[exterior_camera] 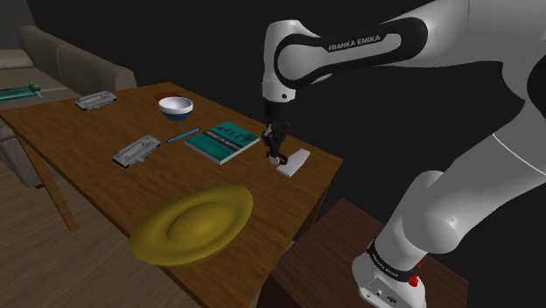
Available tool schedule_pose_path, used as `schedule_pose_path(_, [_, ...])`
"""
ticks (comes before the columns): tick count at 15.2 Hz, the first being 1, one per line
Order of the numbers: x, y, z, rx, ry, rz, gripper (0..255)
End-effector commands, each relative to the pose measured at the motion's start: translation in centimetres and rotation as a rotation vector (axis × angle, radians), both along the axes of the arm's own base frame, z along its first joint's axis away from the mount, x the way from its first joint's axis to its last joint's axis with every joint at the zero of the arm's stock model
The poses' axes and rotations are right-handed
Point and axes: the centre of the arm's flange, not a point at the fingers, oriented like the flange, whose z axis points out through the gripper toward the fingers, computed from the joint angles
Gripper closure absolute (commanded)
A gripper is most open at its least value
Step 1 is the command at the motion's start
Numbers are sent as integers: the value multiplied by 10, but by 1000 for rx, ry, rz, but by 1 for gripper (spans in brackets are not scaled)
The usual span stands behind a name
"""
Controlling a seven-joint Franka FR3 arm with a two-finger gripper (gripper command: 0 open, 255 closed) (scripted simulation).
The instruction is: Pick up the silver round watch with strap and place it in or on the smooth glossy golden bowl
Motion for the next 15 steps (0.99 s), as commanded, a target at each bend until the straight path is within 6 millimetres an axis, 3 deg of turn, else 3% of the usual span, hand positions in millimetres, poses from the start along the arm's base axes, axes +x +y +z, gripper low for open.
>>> schedule_pose_path(1, [-1, 0, 10, 0, 0, 0, 255])
schedule_pose_path(12, [-1, 0, 67, 0, 0, 0, 255])
schedule_pose_path(15, [-5, 39, 71, 0, 0, 0, 255])
